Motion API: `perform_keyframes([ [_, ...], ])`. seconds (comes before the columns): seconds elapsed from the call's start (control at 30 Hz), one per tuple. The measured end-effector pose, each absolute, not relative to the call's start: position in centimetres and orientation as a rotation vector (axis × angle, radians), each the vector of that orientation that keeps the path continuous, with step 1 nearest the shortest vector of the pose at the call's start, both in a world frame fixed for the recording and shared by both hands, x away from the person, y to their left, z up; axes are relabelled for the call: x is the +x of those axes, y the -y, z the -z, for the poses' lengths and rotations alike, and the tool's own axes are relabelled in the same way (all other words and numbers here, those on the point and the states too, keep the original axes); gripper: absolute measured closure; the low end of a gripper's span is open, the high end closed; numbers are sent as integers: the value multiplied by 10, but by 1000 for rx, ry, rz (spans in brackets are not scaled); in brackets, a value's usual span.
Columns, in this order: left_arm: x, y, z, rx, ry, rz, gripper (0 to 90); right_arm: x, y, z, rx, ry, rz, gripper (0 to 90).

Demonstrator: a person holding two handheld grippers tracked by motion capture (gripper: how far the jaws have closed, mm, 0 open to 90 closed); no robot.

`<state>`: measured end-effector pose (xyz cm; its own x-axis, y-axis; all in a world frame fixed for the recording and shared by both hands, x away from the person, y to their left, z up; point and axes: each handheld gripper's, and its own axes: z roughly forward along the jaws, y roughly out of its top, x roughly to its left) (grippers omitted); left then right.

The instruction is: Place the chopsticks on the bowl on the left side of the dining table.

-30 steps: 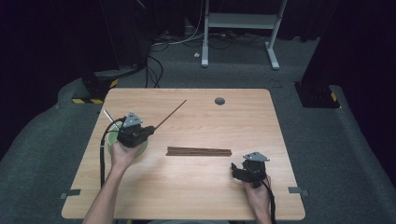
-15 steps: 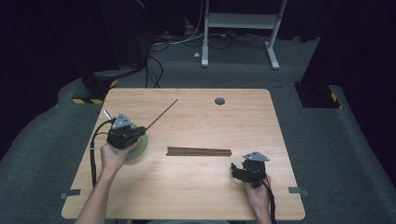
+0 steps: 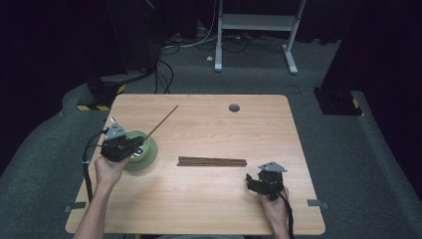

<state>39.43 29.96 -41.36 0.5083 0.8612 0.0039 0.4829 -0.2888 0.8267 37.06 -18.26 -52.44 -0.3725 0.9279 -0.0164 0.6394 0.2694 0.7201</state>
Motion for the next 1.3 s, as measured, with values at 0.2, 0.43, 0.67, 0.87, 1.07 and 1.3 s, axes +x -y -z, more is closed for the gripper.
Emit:
perform_keyframes([
  [0.2, 392, -308, 412, 1957, -1111, -614, 843, 371, 183, 524, 1415, -2107, -882, 230],
  [0.43, 387, -319, 412, 1969, -1146, -631, 843, 371, 183, 524, 1415, -2107, -882, 230],
  [0.67, 382, -331, 408, 1980, -1172, -666, 843, 370, 182, 524, 1416, -2106, -882, 230],
  [0.87, 382, -340, 413, 1991, -1198, -689, 843, 370, 182, 524, 1416, -2106, -882, 230],
  [1.07, 380, -350, 422, 1990, -1231, -686, 843, 370, 182, 524, 1416, -2105, -882, 230],
  [1.3, 379, -357, 428, 1985, -1249, -683, 843, 370, 182, 524, 1416, -2105, -881, 230],
])
